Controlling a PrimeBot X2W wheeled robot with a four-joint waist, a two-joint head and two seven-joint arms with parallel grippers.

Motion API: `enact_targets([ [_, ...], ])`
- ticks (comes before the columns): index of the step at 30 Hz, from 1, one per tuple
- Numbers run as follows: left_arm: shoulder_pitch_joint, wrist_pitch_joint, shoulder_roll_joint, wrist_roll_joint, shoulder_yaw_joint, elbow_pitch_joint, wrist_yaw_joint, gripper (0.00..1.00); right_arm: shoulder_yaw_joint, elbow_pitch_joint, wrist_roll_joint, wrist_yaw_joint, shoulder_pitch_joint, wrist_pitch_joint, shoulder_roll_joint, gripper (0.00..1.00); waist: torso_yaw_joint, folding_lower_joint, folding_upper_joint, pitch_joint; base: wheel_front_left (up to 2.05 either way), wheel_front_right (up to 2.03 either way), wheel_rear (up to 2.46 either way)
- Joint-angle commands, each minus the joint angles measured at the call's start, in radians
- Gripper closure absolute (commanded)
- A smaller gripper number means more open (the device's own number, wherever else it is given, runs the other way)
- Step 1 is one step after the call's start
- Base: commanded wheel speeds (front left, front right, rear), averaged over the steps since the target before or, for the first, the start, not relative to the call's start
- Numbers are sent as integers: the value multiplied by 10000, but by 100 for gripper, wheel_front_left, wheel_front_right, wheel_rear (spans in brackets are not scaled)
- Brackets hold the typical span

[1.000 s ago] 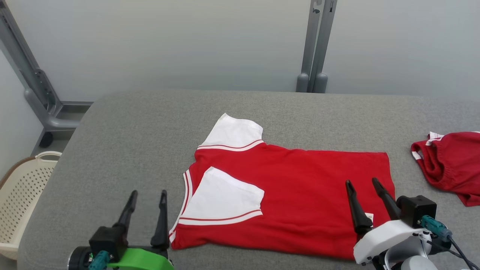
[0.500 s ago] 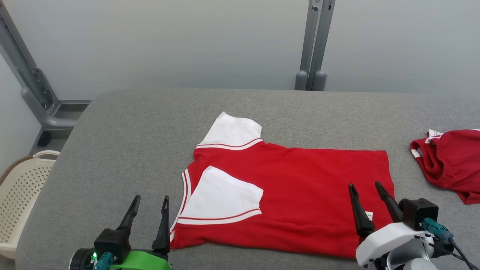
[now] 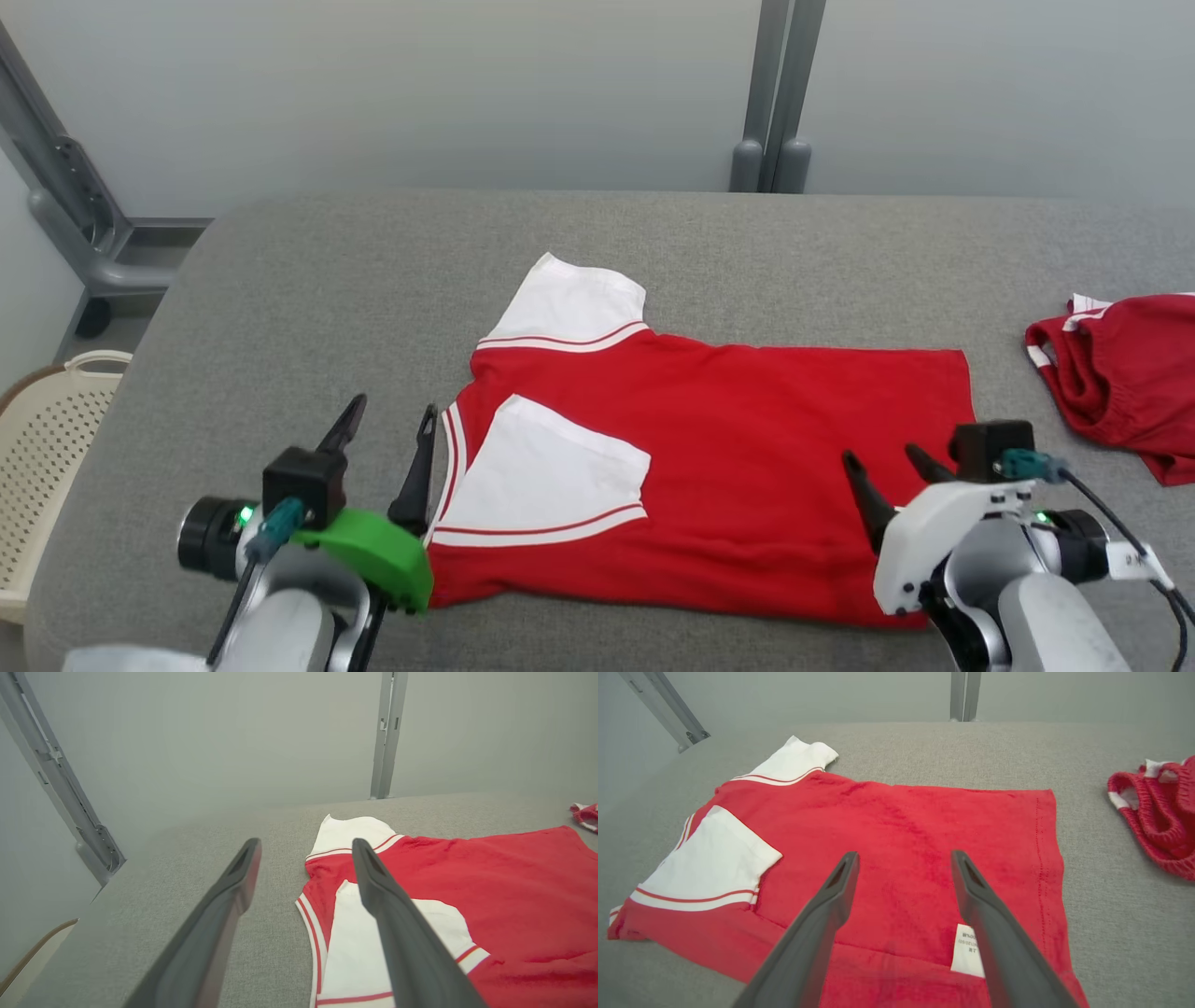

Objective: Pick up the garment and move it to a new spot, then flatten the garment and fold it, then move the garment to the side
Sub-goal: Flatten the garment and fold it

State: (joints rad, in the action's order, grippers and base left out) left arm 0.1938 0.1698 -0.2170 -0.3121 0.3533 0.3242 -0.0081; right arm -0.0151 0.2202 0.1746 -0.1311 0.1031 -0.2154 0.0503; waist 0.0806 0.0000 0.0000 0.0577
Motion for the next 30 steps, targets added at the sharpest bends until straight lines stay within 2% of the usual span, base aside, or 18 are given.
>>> enact_targets([
  [1, 419, -209, 54, 52, 94, 174, -86, 0, -28, -27, -69, 10, 297, -438, 17, 0, -154, 0, 0, -262, 0, 0, 0],
  [6, 2179, -1227, 356, 208, 405, 1258, -250, 0, 166, -232, -421, 10, 1336, -2325, 19, 0, -500, 0, 0, -1053, 0, 0, 0],
  [12, 4437, -2018, 849, 281, 489, 2737, -153, 0, 422, -290, -1096, 10, 2892, -3416, 14, 0, -1027, 0, 0, -2210, 0, 0, 0],
  [21, 7265, -3681, 1228, 84, 323, 4812, 274, 0, 87, -236, -1460, 10, 4496, -4212, 19, 0, -1721, 0, 0, -3627, 0, 0, 0],
  [30, 9070, -4771, 1208, 356, 570, 6055, 561, 0, 562, -520, -1840, 10, 5394, -4353, 5, 0, -2198, 0, 0, -4689, 0, 0, 0],
])
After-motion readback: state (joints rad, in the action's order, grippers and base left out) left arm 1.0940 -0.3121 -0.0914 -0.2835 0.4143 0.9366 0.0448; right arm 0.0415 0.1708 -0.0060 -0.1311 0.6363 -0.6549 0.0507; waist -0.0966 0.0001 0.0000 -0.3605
